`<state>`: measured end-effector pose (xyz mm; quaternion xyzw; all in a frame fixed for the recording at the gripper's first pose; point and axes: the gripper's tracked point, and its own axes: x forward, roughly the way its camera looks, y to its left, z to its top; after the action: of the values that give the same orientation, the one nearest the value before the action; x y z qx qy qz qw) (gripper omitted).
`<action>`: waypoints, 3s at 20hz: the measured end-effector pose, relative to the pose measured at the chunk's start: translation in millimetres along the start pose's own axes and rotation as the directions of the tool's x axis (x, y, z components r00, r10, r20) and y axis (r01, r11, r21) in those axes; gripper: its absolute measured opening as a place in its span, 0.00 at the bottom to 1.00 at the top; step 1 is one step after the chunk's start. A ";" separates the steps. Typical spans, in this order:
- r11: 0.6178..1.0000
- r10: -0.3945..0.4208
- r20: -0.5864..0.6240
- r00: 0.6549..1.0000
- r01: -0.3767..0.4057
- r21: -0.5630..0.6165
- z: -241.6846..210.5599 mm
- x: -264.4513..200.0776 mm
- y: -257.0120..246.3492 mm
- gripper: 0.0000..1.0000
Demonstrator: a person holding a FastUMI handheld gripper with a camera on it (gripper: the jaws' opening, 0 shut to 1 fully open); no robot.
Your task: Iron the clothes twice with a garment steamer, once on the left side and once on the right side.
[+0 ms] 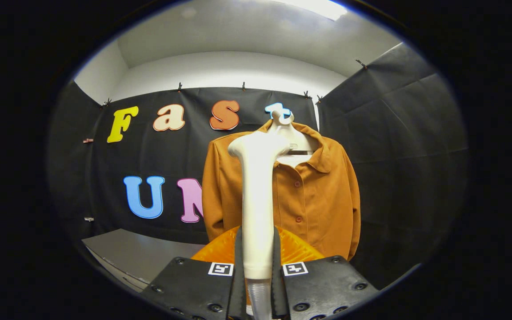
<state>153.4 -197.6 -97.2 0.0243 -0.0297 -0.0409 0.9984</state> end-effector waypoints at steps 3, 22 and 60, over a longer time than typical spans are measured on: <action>1.000 -0.009 -0.023 1.000 0.009 0.002 -17.1 13.1 -3.2 0.26; 1.000 -0.015 -0.195 0.981 0.014 -0.006 -124.6 18.5 -20.3 0.26; 1.000 -0.007 -0.459 0.888 0.011 0.005 -217.3 -93.4 -39.4 0.26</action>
<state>70.7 -219.0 -321.2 0.0373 0.2069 -0.0387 0.9769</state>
